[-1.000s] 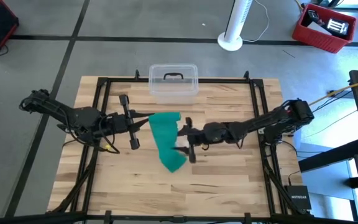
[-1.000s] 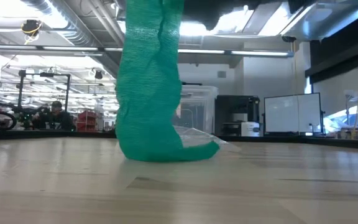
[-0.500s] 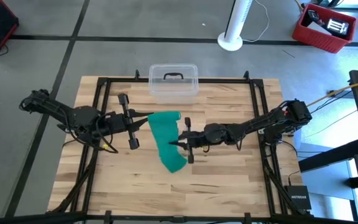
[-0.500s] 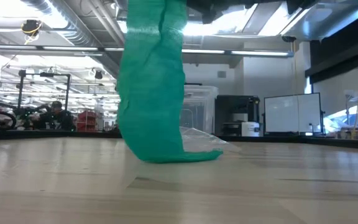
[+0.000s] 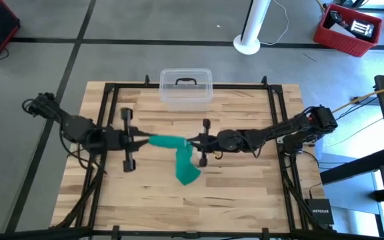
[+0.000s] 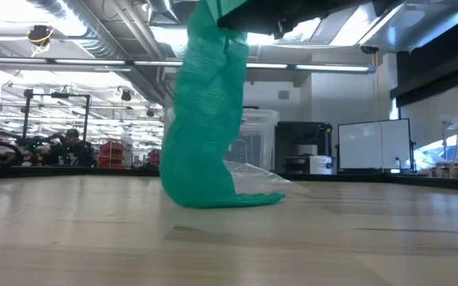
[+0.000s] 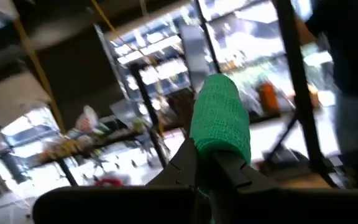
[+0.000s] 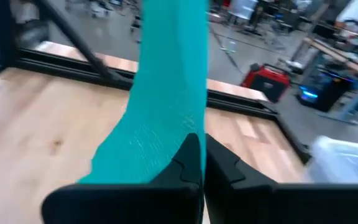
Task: Roll bandage
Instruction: Roll the green bandage
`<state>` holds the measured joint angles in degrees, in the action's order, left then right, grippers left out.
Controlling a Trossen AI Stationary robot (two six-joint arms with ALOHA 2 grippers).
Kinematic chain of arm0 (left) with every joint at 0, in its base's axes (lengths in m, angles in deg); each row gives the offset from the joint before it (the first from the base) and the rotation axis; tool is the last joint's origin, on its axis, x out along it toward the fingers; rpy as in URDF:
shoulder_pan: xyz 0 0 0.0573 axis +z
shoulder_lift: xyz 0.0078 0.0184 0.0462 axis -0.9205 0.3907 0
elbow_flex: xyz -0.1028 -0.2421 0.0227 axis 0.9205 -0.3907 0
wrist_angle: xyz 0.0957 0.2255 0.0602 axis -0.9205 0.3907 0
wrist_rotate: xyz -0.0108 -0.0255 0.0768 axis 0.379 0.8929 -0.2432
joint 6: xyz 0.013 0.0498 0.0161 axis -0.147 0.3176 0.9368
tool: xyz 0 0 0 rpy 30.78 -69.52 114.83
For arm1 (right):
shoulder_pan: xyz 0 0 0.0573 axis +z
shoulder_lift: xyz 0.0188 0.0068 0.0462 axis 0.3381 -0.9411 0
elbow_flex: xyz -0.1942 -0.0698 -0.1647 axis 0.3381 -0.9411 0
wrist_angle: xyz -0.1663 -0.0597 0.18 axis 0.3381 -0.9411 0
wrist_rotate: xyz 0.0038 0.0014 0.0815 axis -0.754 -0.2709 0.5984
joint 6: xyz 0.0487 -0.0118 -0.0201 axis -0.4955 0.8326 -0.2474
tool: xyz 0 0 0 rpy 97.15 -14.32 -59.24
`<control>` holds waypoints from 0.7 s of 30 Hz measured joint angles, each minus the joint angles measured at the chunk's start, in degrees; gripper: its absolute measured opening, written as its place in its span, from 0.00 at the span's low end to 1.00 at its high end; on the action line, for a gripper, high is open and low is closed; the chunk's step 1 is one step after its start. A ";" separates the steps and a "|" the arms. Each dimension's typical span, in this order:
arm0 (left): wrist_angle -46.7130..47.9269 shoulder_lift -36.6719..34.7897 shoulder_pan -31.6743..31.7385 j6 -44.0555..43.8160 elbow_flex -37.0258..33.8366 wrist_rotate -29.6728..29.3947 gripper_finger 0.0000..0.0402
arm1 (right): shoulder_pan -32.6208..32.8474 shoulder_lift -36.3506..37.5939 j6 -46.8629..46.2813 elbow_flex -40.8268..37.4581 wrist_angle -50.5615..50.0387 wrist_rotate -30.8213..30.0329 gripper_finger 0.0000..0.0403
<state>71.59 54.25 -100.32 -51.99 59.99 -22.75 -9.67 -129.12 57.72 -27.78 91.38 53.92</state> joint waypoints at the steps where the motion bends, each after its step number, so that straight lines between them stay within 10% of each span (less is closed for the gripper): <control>1: 1.64 0.23 -0.43 -0.50 -0.03 0.53 0.01 | -0.43 0.00 -0.03 0.00 0.00 -0.28 0.01; 13: 9.88 5.54 -1.21 -6.36 -0.01 0.98 0.01 | -1.49 0.00 1.14 2.74 -0.18 -3.48 0.06; 21: 12.55 6.29 -1.18 -9.23 -0.80 -2.70 0.01 | -0.91 0.76 -4.87 2.78 -7.14 -4.91 0.33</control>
<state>84.14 60.54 -101.50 -61.22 59.19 -25.45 -10.58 -128.36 52.85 -25.01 84.25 49.02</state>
